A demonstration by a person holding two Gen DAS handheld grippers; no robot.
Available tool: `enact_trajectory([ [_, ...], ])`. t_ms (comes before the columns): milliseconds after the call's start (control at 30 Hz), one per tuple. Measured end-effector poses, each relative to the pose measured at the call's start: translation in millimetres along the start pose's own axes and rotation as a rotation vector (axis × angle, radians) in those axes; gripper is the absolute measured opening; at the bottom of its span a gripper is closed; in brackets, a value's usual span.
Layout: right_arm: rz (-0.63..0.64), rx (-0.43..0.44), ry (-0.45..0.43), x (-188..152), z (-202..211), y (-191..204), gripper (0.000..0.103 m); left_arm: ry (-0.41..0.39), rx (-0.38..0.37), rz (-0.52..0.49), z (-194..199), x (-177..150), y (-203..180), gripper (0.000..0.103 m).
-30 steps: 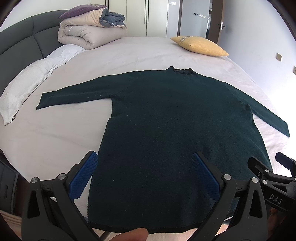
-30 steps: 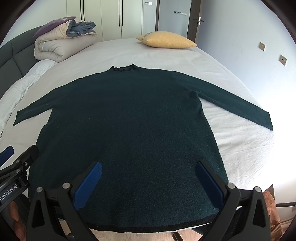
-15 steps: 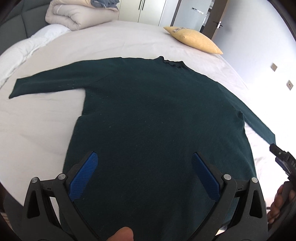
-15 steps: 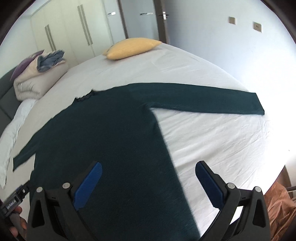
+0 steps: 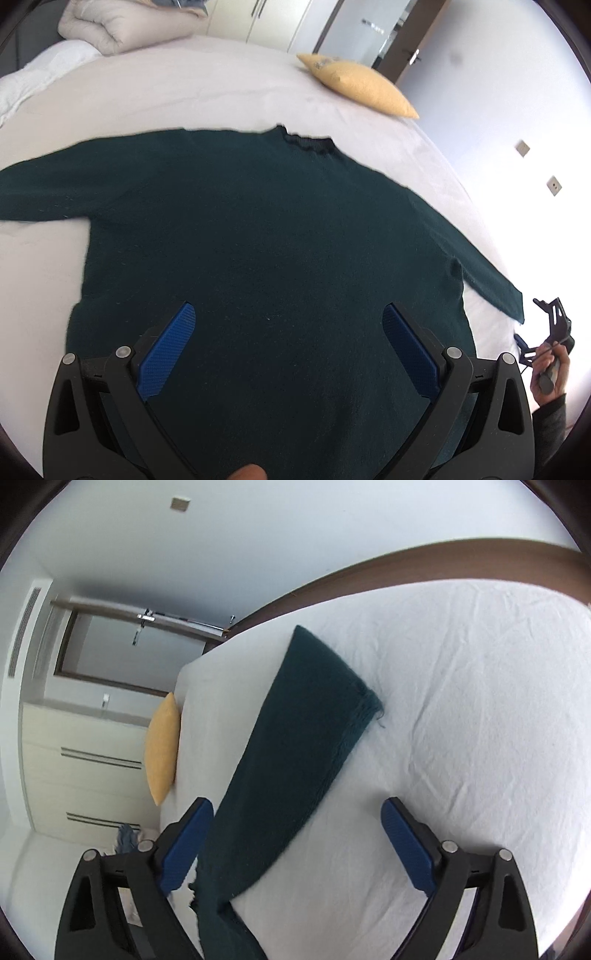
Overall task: Fold small clothes
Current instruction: 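Grasp the sweater sleeve with the right gripper and lift it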
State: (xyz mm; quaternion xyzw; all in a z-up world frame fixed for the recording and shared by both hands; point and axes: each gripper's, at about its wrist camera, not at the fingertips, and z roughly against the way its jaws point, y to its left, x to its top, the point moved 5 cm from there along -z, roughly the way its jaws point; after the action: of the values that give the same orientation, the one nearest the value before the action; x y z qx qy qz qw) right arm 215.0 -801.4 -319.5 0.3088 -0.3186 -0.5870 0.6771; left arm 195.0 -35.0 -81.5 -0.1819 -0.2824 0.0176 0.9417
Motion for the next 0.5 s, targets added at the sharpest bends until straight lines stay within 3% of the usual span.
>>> enact_trajectory([
  [200,0.0,0.04,0.001,-4.4,-14.5,11.9,0.089,0.042,-0.034,0.053,-31.7,10.8,-0.8,0.103],
  [300,-0.043,0.081,0.008,-3.2,-22.1,6.6,0.077,0.053,-0.042,0.045,-41.9,13.1,-6.1,0.103],
  [400,-0.1,0.115,-0.02,3.6,-24.6,0.5,0.058,0.05,-0.066,0.057,-48.2,17.6,-6.8,0.103],
  [500,-0.112,0.13,-0.043,13.2,-21.9,-10.8,0.039,0.028,-0.039,0.04,-49.5,24.4,-6.7,0.103],
])
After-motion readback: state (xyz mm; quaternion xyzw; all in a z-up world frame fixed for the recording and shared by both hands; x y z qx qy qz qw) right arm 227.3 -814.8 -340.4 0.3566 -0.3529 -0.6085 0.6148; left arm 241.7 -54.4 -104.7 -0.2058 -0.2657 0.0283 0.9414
